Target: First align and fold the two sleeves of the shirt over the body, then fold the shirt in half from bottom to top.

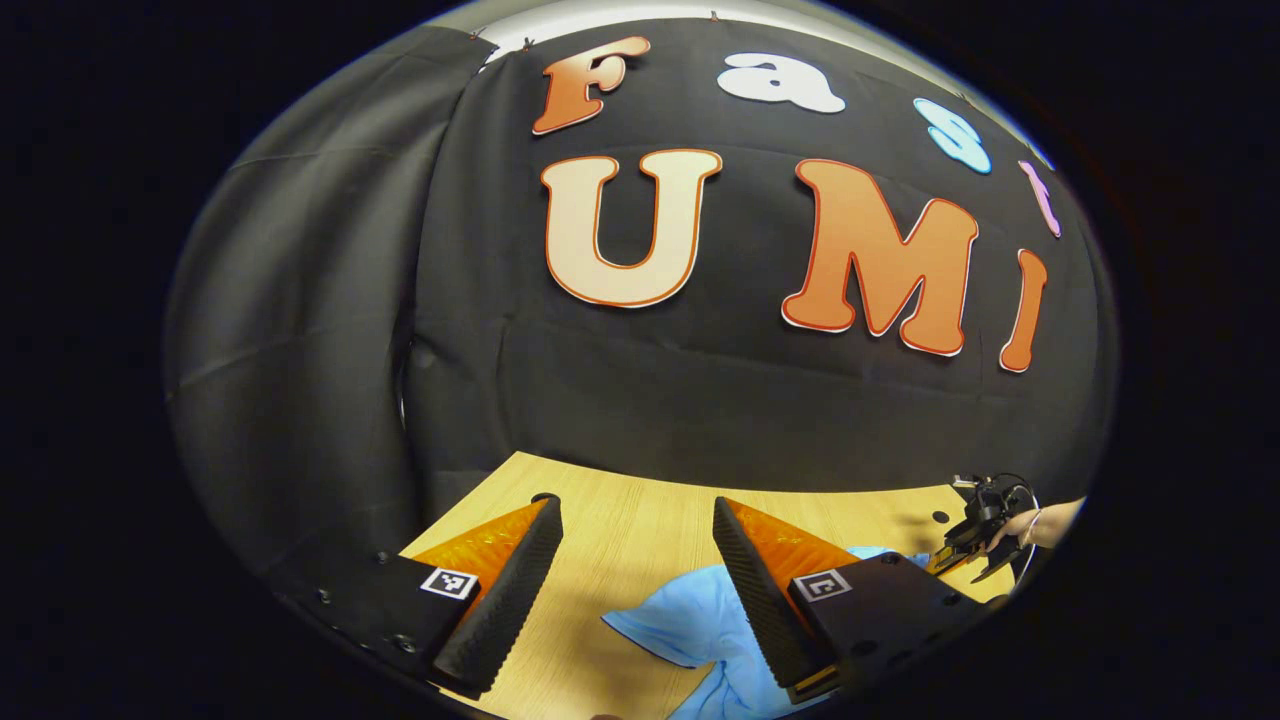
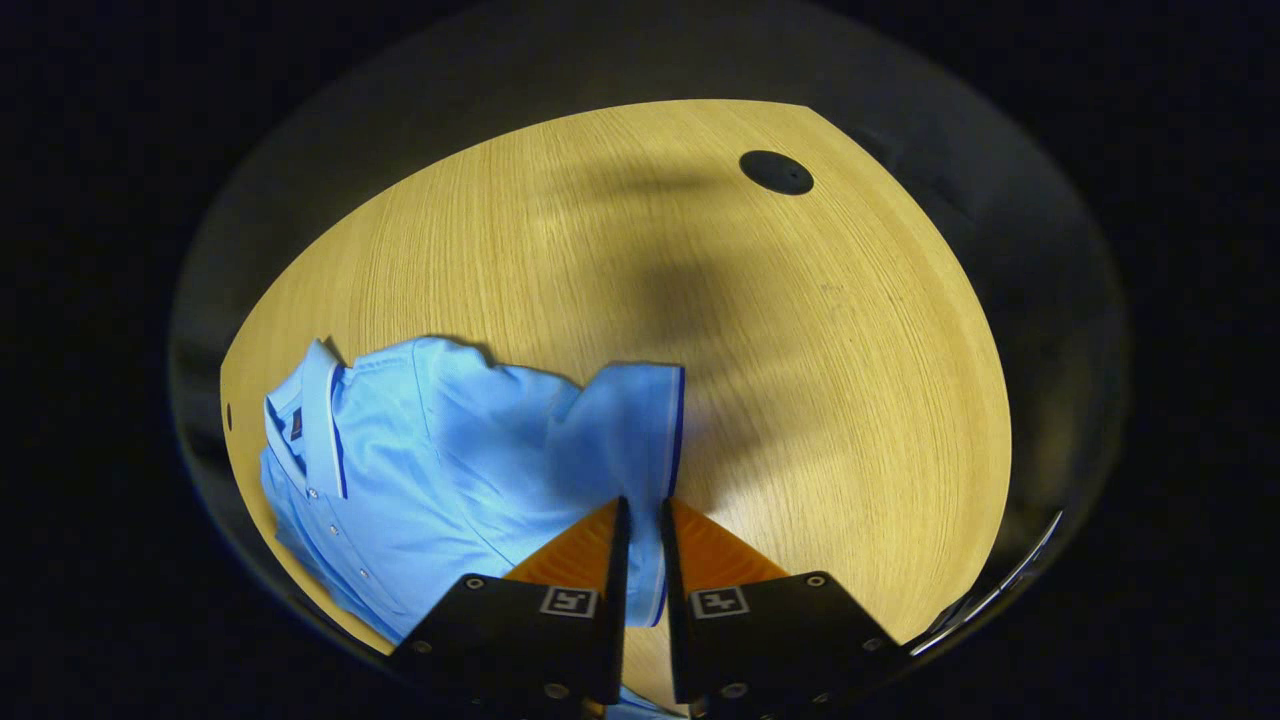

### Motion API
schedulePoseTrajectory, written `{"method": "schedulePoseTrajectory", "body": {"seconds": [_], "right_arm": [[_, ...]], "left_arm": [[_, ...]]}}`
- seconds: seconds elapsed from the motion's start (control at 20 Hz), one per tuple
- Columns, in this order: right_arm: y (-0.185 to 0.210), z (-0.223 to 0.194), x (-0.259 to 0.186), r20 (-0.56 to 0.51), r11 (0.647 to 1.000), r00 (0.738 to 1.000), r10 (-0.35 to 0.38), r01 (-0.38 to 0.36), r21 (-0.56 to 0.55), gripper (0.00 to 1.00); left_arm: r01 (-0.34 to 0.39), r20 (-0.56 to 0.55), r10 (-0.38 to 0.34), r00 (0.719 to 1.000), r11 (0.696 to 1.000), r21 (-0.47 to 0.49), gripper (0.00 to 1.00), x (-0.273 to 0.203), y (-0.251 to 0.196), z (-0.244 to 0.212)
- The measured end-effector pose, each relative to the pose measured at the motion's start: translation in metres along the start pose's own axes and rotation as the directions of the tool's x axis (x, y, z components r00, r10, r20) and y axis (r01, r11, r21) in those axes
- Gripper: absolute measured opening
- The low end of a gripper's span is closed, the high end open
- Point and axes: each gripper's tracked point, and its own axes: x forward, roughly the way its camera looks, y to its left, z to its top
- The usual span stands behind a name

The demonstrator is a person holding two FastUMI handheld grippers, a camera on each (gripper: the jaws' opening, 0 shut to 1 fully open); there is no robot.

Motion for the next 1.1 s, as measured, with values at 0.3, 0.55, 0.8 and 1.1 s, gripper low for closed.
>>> {"method": "schedulePoseTrajectory", "body": {"seconds": [0.3, 0.55, 0.8, 1.1], "right_arm": [[0.004, 0.008, -0.015, 0.048, 0.999, 0.998, 0.033, -0.031, -0.029, 0.01], [0.015, 0.011, -0.049, 0.096, 0.996, 0.994, 0.053, -0.045, -0.078, 0.0], [0.054, 0.008, -0.087, 0.147, 0.985, 0.984, 0.096, -0.073, -0.156, 0.0], [0.12, -0.008, -0.115, 0.16, 0.964, 0.974, 0.159, -0.118, -0.239, 0.0]], "left_arm": [[-0.014, 0.007, 0.014, 1.0, 1.0, 0.019, 1.0, -0.008, 0.011, 0.001], [-0.012, 0.02, 0.012, 1.0, 1.0, 0.002, 0.99, -0.016, 0.025, 0.003], [-0.01, 0.04, 0.011, 0.999, 1.0, -0.016, 0.99, -0.027, 0.045, 0.009], [-0.028, 0.053, 0.029, 0.998, 0.999, -0.026, 0.95, -0.039, 0.078, 0.013]]}}
